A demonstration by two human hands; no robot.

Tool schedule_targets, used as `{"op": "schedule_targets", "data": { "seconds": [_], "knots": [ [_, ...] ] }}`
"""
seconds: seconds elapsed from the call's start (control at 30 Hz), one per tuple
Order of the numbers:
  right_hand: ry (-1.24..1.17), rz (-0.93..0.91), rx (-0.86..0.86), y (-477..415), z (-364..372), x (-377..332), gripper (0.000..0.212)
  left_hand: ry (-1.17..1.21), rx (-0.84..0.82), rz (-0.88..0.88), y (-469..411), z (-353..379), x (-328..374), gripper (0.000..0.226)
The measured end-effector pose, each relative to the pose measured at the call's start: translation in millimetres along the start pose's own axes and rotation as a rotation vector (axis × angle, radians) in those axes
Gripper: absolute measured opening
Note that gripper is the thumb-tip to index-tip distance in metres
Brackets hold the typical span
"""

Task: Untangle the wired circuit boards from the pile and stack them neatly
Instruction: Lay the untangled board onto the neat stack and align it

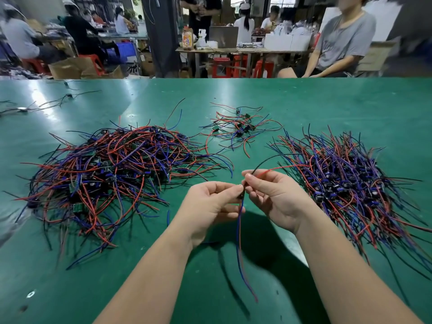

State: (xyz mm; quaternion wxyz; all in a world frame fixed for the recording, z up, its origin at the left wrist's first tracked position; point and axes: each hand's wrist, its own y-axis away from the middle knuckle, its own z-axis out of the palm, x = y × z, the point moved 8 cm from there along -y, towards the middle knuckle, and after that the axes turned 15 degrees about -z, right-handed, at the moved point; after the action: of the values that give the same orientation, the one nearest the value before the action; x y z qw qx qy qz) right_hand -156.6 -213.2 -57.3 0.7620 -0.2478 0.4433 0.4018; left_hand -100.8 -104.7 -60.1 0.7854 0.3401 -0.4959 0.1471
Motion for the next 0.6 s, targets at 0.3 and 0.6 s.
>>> {"op": "schedule_targets", "data": {
  "seconds": [0.3, 0.6],
  "knots": [
    [0.060, -0.077, 0.136, -6, -33, -34, 0.009, -0.183, 0.012, -0.037, -2, -1, -9, 0.013],
    [0.037, -0.235, 0.061, -9, -40, -58, 0.020, -0.197, 0.022, -0.041, -3, -4, -8, 0.016]
  ]
}}
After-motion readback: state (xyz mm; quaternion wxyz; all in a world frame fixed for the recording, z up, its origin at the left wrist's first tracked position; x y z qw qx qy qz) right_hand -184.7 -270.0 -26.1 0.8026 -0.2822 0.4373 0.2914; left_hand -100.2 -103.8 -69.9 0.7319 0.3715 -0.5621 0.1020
